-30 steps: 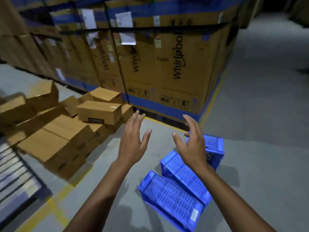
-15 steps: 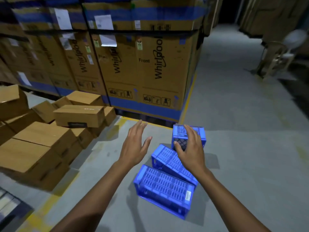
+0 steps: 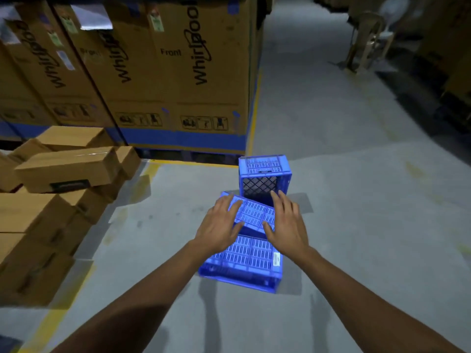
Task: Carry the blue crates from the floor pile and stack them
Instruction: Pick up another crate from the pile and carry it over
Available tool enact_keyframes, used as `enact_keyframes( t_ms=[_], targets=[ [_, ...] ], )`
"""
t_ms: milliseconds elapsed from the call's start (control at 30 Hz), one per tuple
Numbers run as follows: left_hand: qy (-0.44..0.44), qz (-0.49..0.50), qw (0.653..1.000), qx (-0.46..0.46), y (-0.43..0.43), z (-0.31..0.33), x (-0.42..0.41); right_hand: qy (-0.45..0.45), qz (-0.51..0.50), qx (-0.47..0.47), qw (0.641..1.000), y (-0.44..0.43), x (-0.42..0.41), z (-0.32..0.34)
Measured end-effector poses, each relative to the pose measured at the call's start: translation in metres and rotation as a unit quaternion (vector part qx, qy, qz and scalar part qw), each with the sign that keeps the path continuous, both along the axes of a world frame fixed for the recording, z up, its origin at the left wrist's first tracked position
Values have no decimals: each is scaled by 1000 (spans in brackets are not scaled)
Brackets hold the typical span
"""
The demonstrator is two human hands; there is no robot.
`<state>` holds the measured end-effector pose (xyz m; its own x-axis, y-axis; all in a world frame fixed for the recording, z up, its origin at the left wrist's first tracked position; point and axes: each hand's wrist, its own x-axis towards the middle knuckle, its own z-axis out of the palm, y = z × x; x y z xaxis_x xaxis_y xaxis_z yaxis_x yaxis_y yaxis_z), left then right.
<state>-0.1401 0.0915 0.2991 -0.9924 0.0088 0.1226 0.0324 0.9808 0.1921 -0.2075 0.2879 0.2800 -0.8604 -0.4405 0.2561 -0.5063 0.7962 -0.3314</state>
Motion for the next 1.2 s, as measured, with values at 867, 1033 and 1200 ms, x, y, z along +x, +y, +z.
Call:
enact_keyframes(
  t_ms=[867,1033,1200],
  targets=[
    [-269,-72,960,-28,-19,-538,-94,-219,33,283,933,6,-62,-528],
    [-290,-45,953,-68,-17,-561,-77,-142,20,320,936,9,-48,-552],
    [-285,-38,957,-27,-16,-555,-72,-120,2,288,950,8,-49,-532]
  ],
)
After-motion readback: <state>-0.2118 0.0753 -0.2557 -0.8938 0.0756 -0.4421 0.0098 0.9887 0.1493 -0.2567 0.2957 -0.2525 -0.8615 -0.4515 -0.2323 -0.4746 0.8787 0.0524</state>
